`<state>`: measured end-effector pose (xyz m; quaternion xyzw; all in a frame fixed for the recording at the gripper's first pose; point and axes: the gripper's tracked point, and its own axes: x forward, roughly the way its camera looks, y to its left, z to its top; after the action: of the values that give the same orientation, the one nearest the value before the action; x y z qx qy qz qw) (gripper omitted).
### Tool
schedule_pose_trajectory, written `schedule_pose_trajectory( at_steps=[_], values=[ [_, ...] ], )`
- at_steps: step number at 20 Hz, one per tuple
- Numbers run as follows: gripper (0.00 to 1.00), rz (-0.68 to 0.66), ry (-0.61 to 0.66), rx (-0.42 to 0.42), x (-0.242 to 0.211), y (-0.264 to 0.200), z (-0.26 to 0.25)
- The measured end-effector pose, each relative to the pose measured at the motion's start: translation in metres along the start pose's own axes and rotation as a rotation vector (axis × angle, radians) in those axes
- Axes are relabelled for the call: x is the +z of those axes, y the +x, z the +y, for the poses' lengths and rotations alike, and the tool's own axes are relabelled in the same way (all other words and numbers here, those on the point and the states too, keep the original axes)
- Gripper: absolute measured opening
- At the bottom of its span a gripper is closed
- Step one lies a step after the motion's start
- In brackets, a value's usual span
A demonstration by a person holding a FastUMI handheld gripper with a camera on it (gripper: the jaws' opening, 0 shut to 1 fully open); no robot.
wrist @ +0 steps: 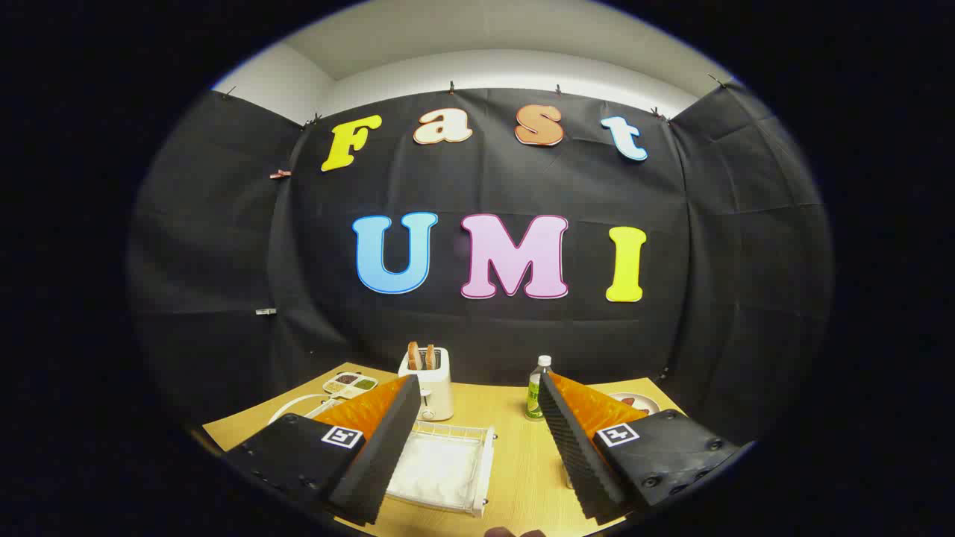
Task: Take the plate from the dish rack, then take the spoon from the basket and place it into the plate.
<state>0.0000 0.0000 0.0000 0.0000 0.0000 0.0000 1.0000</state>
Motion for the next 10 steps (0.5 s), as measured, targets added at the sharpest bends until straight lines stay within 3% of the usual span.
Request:
schedule_pose_trajectory(
  at_steps=[10],
  values=[
    [0.98,0.013,-0.020,0.001,-0.0044,-0.0115,0.0066]
  ],
)
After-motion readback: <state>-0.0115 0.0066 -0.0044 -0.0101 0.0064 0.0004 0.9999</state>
